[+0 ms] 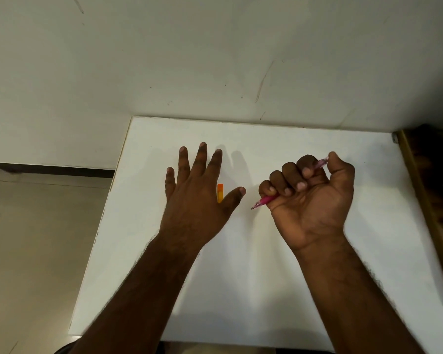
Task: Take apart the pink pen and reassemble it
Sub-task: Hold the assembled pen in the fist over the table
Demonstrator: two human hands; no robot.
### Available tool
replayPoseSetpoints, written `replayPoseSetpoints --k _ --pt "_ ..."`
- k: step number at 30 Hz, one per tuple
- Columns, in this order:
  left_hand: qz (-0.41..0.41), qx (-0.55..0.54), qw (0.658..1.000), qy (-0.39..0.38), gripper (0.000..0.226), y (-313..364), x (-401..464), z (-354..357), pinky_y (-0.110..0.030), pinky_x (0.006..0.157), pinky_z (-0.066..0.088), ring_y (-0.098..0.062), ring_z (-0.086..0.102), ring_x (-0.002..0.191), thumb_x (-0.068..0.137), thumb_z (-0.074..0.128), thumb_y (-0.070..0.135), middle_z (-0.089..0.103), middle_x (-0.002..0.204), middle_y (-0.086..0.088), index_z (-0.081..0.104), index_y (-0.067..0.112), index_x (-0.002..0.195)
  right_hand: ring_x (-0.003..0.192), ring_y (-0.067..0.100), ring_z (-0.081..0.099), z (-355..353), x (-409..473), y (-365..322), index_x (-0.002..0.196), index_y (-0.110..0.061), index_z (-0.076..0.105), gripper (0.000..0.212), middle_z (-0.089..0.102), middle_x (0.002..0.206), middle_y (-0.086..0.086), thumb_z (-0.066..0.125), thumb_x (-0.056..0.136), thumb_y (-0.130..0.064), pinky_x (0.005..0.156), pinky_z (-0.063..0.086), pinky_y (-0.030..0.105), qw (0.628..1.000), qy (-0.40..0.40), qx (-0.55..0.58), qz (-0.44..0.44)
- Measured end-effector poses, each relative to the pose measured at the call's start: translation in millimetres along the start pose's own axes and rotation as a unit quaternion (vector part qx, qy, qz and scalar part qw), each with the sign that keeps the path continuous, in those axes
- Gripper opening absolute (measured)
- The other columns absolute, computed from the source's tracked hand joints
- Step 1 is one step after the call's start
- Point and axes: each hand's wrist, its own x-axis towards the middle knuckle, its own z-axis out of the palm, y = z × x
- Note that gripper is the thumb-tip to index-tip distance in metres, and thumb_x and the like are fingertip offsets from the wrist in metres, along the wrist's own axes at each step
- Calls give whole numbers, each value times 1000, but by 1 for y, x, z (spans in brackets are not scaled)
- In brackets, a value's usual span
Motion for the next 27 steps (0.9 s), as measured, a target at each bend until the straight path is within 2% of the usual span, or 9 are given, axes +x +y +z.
replayPoseSetpoints --k 27 --pt "-2 -11 1000 -7 85 1 0 -1 -51 121 -2 -22 -17 154 89 35 76 -3 169 6 9 34 159 55 17 27 -2 2 0 66 -16 48 48 34 57 -2 38 97 -51 57 34 31 999 12 32 -3"
